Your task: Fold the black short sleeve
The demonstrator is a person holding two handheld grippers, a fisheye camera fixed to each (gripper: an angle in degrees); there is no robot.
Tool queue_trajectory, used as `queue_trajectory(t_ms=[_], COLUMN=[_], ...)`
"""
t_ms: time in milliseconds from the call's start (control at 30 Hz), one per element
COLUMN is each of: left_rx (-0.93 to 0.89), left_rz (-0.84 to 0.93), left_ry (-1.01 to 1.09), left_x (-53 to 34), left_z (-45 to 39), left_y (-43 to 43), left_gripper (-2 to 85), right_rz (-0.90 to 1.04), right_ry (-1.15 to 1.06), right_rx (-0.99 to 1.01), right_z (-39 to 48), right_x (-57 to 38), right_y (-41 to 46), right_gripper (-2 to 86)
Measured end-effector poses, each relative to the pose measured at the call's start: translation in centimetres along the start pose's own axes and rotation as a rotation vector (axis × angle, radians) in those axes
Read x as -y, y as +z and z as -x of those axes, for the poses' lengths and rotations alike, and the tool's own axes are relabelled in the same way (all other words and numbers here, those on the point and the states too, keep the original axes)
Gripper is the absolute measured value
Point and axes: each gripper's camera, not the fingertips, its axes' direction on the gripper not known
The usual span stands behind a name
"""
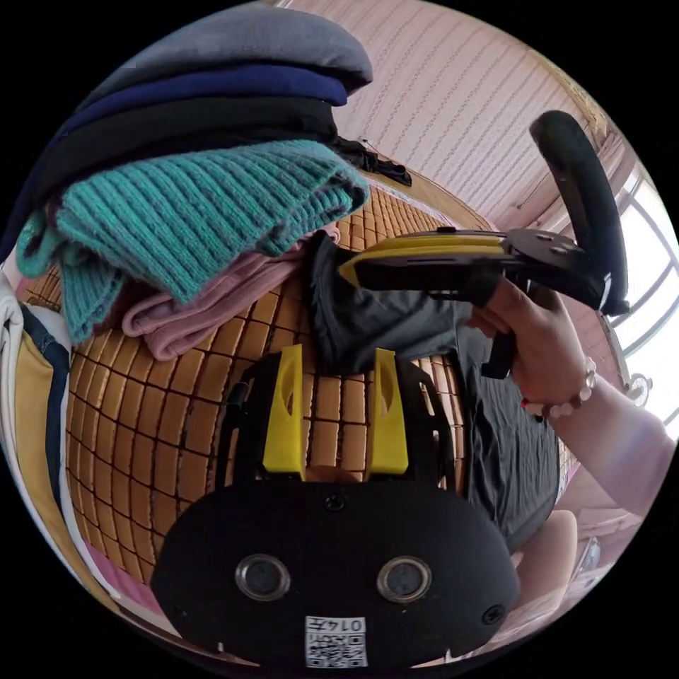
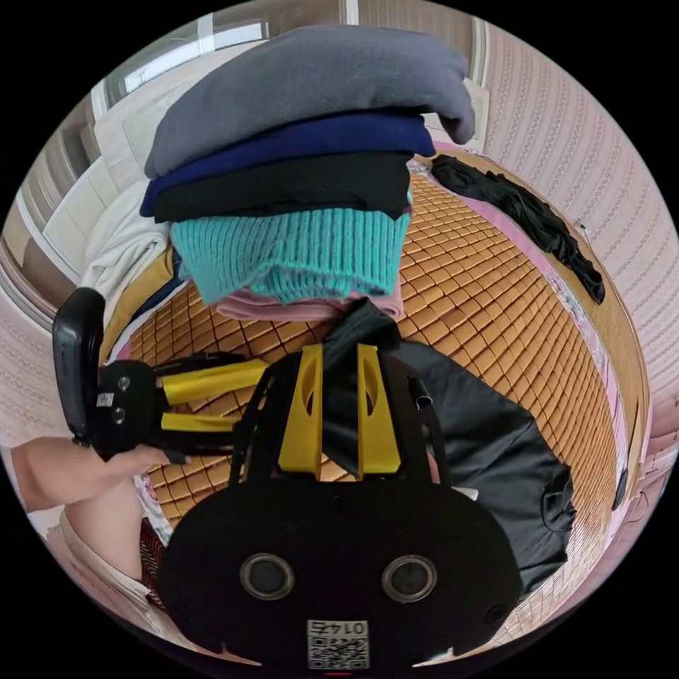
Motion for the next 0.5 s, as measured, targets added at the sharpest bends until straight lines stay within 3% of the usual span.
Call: queue_trajectory(t_ms=[200, 367, 500], left_rx=[0.055, 0.127, -0.006], left_rz=[0.036, 0.051, 0.024], left_ry=[0.060, 0.040, 0.016], left_x=[0.4, 0.7, 0.8], left_z=[-0.2, 0.6, 2.1], left_y=[1.0, 1.5, 1.2], left_gripper=[11.5, 5.1, 0.4], right_rz=[0.060, 0.109, 0.049], right_ry=[0.165, 0.120, 0.108], right_rx=[-0.067, -0.104, -0.059], right_z=[-0.1, 0.2, -1.2], right_x=[2.6, 3.0, 1.5], right_y=[4.2, 3.8, 0.0], right_gripper=[10.8, 0.9, -0.4])
